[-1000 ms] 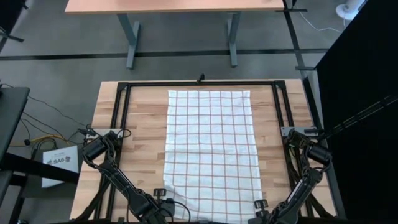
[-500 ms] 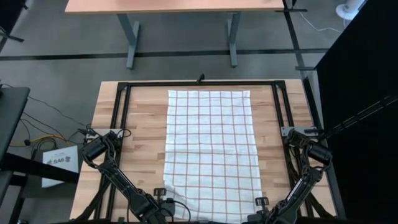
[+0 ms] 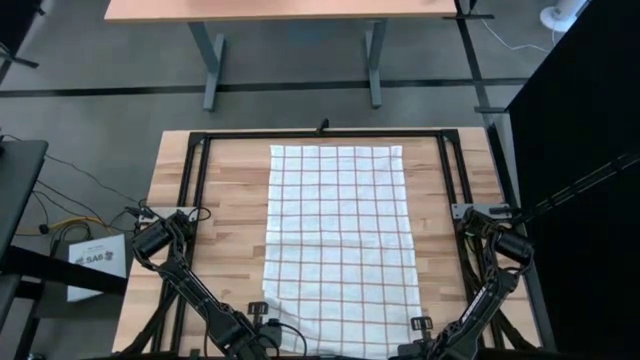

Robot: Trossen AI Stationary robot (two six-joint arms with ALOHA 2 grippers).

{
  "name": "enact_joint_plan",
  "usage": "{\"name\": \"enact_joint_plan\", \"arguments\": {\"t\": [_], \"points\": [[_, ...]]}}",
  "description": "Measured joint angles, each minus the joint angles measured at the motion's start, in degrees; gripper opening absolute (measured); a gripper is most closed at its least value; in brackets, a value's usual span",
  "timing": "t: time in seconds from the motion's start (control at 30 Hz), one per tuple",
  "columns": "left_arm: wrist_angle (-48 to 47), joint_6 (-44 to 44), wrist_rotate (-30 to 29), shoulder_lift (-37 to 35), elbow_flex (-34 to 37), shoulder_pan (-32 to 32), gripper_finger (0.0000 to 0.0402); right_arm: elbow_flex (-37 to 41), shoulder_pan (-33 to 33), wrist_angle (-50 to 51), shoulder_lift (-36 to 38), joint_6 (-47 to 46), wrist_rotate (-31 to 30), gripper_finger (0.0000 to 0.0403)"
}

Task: Roll towel
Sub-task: Fold the white striped towel

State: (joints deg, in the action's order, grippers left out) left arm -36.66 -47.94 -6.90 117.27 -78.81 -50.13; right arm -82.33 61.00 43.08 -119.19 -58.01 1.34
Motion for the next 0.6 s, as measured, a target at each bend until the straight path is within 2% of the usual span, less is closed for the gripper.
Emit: {"name": "enact_joint_plan", "arguments": {"t": [0.3,0.6], "points": [[-0.5,0.1,2.0,0.1,-0.7,0.0,0.0000,-0.1,0.0,0.1,0.0,-0.8,0.0,0.0000],[-8.4,2.7,6.6,0.3,-11.1,-0.7,0.0000,-6.6,0.1,4.3,-0.3,-1.6,0.4,0.0000]]}}
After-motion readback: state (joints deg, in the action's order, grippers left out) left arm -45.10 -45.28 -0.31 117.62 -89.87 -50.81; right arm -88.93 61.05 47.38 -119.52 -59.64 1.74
